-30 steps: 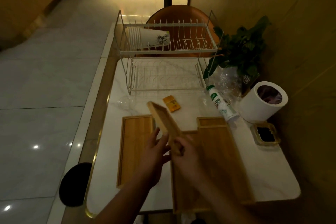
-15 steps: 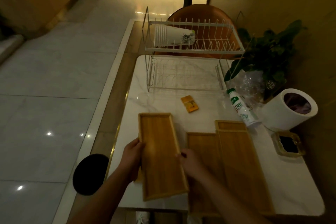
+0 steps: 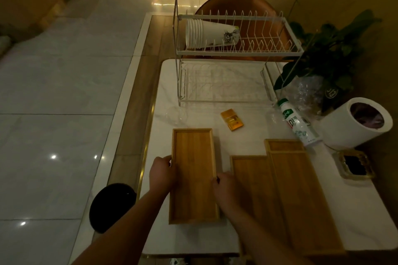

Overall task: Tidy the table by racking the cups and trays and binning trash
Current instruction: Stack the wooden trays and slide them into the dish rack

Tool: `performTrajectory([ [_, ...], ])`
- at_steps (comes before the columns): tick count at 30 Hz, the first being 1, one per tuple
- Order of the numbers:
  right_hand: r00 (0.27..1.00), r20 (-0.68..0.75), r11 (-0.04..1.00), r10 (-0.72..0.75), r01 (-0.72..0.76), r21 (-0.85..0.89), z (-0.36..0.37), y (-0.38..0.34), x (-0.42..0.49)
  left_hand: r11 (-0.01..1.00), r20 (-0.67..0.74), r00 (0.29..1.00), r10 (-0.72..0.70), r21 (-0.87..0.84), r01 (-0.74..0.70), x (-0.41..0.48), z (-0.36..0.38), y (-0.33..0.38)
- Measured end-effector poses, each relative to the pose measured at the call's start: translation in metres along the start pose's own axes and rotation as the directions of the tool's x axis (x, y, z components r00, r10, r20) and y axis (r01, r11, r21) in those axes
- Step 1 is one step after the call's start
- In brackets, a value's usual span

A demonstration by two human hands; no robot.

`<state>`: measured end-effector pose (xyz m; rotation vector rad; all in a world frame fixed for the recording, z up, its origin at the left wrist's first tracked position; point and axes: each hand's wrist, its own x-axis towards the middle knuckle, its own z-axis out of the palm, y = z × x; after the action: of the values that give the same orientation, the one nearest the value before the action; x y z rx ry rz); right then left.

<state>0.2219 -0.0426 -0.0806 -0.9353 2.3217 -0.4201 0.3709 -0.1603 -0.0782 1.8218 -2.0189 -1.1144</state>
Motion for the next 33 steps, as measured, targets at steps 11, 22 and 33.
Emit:
performTrajectory([
  [11, 0.999, -0.026, 0.999, 0.034, -0.033, 0.014, 0.014, 0.003, 0.004, 0.995, 0.036, 0.998, -0.057, 0.079, 0.054, 0.016, 0.008, -0.005],
  [22, 0.993, -0.064, 0.994, -0.102, 0.099, -0.050, 0.016, 0.007, 0.003, 0.997, -0.011, 0.998, -0.064, 0.049, 0.064, 0.013, 0.009, -0.009],
  [33, 0.998, 0.005, 0.990, -0.055, 0.054, 0.127, 0.008, 0.006, 0.006, 0.995, 0.006, 0.995, -0.098, 0.019, 0.097, 0.008, 0.005, -0.006],
])
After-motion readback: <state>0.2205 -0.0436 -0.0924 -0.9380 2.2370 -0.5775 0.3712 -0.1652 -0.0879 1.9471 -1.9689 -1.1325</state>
